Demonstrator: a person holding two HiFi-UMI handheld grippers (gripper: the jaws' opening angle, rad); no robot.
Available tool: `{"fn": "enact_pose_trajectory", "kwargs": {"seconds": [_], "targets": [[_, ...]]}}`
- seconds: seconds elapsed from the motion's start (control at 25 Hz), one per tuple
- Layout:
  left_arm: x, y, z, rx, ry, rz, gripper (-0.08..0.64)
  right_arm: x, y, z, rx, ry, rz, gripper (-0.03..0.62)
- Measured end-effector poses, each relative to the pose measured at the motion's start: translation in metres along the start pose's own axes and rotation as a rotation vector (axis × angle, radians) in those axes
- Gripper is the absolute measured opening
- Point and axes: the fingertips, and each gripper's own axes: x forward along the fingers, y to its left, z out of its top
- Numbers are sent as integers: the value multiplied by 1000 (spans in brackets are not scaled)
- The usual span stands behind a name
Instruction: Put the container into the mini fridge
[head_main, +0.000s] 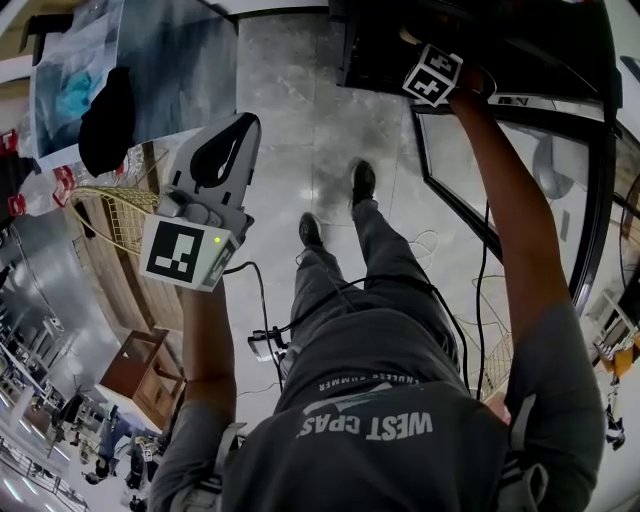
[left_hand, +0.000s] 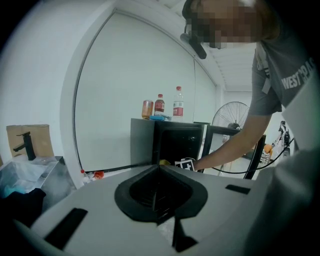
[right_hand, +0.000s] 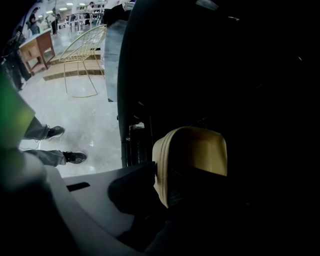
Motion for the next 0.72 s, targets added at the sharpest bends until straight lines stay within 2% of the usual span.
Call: {"fn": "enact_pose_trajectory", "kwargs": {"seconds": [0.24,0.36,0.48,0.56,0.72], "targets": [[-2,6,1,1,34,2,21,16,-7,-5,-5,51,8,89],[-3,10,1,18,53,-1,21,15,-14,-11,20,68,-14,120],[-9,18,3,31,54,2,21,10,-18,-7,32,68,-35,121],[-15,19,10,34,36,7,21,-3,-22,-3,48,59,-54,123],[-30,15,33,51,-52,6,21,-44,-29,4,120,26,-105,124]]}}
